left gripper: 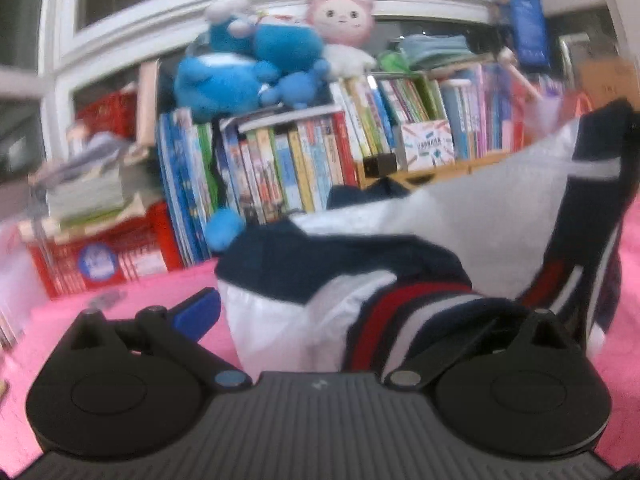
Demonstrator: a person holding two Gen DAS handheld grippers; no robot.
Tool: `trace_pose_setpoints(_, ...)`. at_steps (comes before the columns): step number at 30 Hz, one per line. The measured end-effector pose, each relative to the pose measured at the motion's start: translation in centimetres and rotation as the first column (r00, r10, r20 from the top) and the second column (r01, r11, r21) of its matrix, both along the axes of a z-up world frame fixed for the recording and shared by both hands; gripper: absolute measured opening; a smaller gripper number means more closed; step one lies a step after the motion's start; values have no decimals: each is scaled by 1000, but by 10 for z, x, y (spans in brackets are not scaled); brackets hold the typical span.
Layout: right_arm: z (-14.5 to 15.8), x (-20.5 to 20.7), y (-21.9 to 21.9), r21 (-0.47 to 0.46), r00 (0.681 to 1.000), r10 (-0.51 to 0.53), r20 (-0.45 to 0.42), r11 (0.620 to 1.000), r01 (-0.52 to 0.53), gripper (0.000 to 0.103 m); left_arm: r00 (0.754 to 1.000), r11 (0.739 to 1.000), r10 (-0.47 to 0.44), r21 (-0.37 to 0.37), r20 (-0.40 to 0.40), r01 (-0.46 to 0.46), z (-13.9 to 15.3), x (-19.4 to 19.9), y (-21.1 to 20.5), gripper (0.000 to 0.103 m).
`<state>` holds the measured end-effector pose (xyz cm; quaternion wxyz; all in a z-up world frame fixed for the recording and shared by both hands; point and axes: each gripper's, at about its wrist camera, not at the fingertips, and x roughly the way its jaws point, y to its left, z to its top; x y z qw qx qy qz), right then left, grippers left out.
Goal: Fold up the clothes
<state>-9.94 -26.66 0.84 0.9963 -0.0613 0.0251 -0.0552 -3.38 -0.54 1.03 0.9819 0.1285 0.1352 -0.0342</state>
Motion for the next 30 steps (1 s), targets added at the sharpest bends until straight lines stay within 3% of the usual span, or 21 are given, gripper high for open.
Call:
trace_pose_setpoints(3, -4, 9, -1, -18, 997, -9, -73, 1000, 7, 73, 993, 993, 108, -63, 52, -104, 13, 4, 24, 103)
trace_pose_setpoints(7, -27, 20, -14, -13, 976, -22, -216, 1000, 19, 73, 961, 947, 266, -205, 74, -246, 31, 2, 81, 103)
trace_pose_setpoints(9, -41, 22, -12, 1, 958, 25, -285, 1000, -25, 78, 950, 936, 303, -210, 71, -282, 31, -3, 97, 103)
trace_pose_setpoints(11, -54, 24, -1, -11, 937, 76, -341, 996, -84, 78, 945, 934, 324, -171, 42, -313, 23, -8, 102, 103)
trace_pose_setpoints(12, -58, 25, 8, -28, 931, 87, -353, 994, -104, 75, 948, 939, 317, -147, 18, -311, 19, -10, 102, 103)
trace_pose_setpoints(15, -66, 24, 28, -49, 922, 125, -367, 987, -154, 55, 970, 966, 244, -79, -14, -244, 6, -21, 97, 103)
trace_pose_setpoints(19, -50, 24, 35, -21, 930, 168, -326, 983, -185, 37, 994, 994, 107, 13, -18, -107, -2, -35, 77, 103)
trace_pose_setpoints(24, -19, 20, 38, -50, 950, 191, -249, 977, -210, 30, 999, 985, -44, 164, -5, 45, -13, -35, 34, 103)
trace_pose_setpoints(27, 0, 18, 38, -88, 960, 191, -206, 973, -213, 29, 994, 976, -106, 189, -19, 108, -18, -27, 15, 103)
trace_pose_setpoints(30, 14, 16, 35, -132, 967, 183, -176, 969, -208, 27, 993, 971, -115, 211, 11, 110, -16, -21, 4, 103)
